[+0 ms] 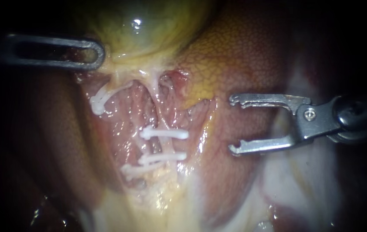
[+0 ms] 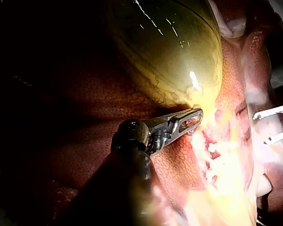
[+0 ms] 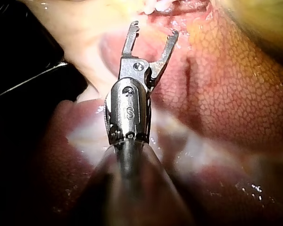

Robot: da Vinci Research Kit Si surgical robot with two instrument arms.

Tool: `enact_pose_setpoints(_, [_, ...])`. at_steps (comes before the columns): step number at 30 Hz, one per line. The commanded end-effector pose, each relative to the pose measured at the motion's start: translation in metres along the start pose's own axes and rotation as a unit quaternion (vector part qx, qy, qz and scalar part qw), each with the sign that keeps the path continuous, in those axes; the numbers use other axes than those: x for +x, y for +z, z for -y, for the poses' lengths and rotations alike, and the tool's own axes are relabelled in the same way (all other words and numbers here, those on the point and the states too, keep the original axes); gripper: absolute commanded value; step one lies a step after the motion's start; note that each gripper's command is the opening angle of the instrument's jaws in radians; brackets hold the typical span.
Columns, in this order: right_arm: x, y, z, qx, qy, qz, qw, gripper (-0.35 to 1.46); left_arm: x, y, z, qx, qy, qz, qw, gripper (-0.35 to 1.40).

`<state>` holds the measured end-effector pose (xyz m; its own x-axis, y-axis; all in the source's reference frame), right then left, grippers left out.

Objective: Going back second clip right tube

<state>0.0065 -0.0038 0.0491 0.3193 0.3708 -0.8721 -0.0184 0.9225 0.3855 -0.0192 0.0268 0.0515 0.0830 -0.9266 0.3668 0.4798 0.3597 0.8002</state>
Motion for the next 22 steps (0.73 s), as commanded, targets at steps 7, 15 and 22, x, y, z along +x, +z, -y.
enact_pose_setpoints(7, [0.0001,-0.0001,0.0002,0.004,-0.001,0.016,0.9999,0.49,0.0007,0.0028,-0.0008,0.005,0.003,-0.002,1.0,-0.35])
enact_pose_setpoints(15, [0.0002,-0.0002,0.0003,0.004,-0.001,0.016,0.9999,0.49,0.0009,0.0037,-0.0008,0.007,0.004,-0.003,1.0,-0.35])
enact_pose_setpoints(22, [0.0002,-0.0002,0.0005,0.004,-0.001,0.016,0.9999,0.49,0.0009,0.0037,-0.0008,0.007,0.004,-0.003,1.0,-0.35])
